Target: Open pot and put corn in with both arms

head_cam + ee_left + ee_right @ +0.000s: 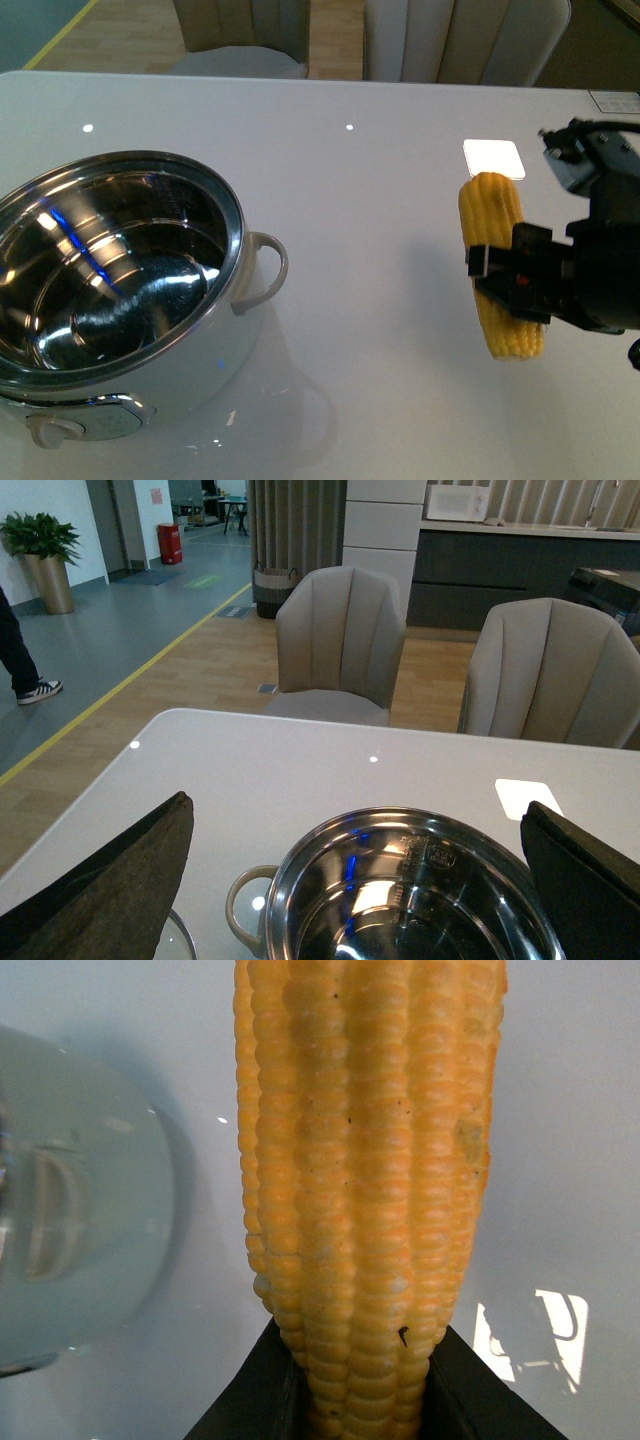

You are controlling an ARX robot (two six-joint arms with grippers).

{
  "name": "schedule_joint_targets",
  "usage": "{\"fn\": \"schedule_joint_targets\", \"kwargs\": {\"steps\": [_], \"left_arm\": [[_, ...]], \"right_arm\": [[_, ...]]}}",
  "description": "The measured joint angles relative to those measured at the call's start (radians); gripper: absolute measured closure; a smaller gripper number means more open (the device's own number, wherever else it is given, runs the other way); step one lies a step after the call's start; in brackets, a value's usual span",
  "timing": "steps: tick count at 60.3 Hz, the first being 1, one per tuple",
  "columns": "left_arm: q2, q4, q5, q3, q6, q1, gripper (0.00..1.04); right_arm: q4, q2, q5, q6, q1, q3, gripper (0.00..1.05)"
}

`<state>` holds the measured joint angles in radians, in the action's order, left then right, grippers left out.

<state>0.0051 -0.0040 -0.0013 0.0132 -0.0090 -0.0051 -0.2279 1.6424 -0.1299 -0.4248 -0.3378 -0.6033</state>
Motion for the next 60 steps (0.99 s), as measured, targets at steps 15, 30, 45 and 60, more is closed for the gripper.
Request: {"fn": "schedule_joint_targets", "kwargs": {"steps": [15, 30, 45, 60], "left_arm": [[0.0, 0.0, 0.0, 0.0, 0.0, 0.0, 0.07], [0.0, 0.0, 0.0, 0.0, 0.0, 0.0, 0.07], [0.0, 0.0, 0.0, 0.0, 0.0, 0.0, 0.07], [0.0, 0.0, 0.0, 0.0, 0.0, 0.0, 0.07]], "right_arm": [[0.05, -0.066, -0.035, -0.158, -0.098, -0.146, 0.87], [0.065, 0.061, -0.036, -0.317, -0.243, -0.363, 0.88], [0.111, 0.281, -0.045, -0.427, -0.364, -0.574, 0.9], [0.16, 0.435, -0.064, -0.474, -0.441, -0.718, 0.9]]}}
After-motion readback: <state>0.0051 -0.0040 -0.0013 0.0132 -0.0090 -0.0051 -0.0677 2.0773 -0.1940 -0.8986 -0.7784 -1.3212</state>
